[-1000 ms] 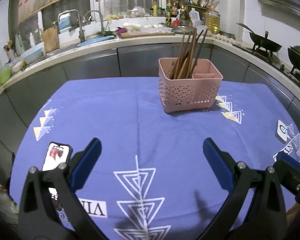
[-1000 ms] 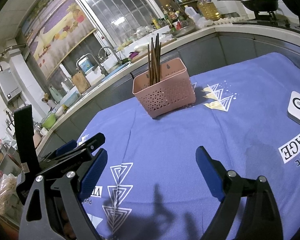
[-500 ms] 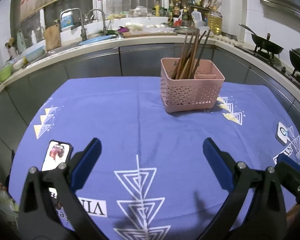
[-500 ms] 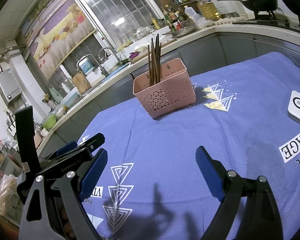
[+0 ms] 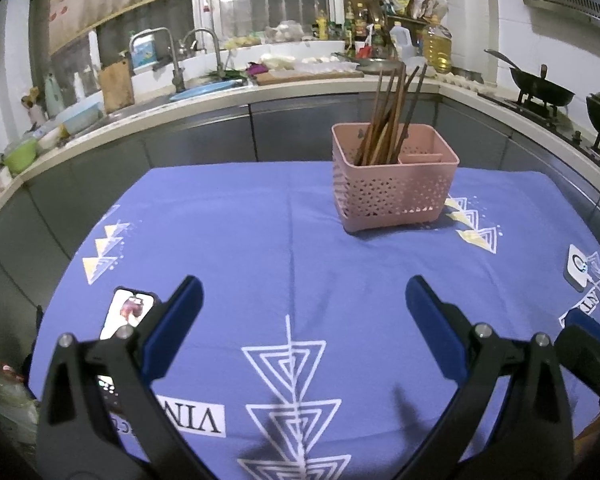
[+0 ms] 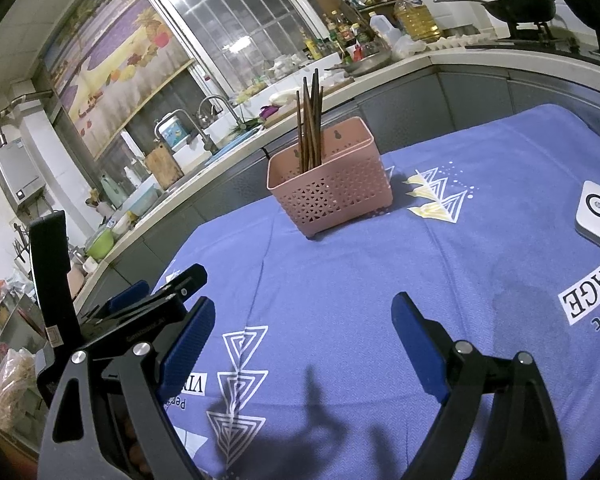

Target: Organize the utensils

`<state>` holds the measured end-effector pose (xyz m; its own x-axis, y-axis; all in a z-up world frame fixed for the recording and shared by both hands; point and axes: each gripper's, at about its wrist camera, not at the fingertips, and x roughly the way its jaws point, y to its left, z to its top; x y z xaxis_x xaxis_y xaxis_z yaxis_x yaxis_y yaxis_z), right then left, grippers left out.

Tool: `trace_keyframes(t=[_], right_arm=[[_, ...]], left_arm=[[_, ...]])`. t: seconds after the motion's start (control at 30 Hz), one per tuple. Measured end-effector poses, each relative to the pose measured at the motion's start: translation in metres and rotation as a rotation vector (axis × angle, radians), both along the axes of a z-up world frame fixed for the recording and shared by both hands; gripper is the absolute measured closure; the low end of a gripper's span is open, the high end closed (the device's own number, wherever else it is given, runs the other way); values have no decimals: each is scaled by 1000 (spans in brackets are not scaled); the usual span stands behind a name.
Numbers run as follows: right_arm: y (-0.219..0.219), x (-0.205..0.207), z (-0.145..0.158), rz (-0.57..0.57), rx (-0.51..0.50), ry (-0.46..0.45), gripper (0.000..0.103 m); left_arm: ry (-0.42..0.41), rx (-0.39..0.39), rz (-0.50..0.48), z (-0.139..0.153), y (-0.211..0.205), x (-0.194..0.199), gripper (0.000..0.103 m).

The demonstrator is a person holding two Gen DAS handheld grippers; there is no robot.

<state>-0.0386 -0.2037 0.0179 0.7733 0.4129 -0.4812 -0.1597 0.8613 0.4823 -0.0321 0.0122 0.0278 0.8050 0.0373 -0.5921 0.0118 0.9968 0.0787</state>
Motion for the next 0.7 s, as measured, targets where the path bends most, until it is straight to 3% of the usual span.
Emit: trace_keyframes(t=[0.7], right_arm=[[-1,-4,3,-4,3,-11,17]], left_arm=[[16,-11,-21,-1,-5,-1,6]])
